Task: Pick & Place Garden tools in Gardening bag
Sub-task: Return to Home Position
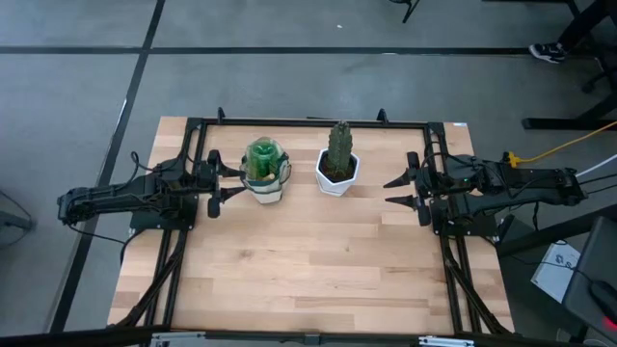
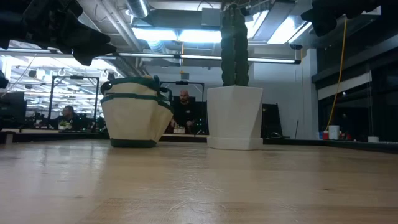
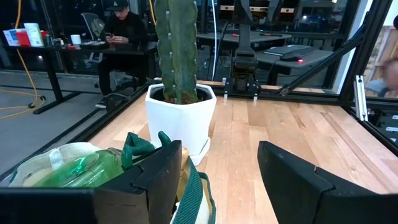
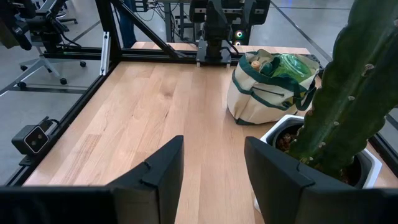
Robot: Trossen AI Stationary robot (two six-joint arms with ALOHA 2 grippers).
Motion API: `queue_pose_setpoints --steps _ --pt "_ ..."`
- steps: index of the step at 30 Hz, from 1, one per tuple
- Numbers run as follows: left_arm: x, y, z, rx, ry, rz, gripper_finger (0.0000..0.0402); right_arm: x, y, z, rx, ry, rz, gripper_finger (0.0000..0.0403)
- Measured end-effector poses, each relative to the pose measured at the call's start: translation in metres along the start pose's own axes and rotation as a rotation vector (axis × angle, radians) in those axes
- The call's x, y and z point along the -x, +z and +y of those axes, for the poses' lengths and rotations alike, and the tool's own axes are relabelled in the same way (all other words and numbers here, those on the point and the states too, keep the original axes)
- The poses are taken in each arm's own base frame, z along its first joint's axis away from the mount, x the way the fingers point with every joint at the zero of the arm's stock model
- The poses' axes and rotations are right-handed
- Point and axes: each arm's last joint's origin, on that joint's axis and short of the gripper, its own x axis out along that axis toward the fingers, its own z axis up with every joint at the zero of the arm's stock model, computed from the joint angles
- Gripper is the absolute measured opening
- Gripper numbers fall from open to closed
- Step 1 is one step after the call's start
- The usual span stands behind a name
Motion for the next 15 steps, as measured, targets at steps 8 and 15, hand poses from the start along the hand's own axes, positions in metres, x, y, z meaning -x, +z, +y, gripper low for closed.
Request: queue_pose_setpoints --steps 8,15 --pt "0.0000 0.0000 0.0000 0.000 0.000 0.000 0.0211 0.0000 0.0001 0.0000 0.000 0.000 0.000 0.0172" --pt "0.0000 0.0000 0.0000 0.000 0.000 0.000 0.0212 0.0001 0.0001 0.0000 0.000 0.000 0.000 0.0172"
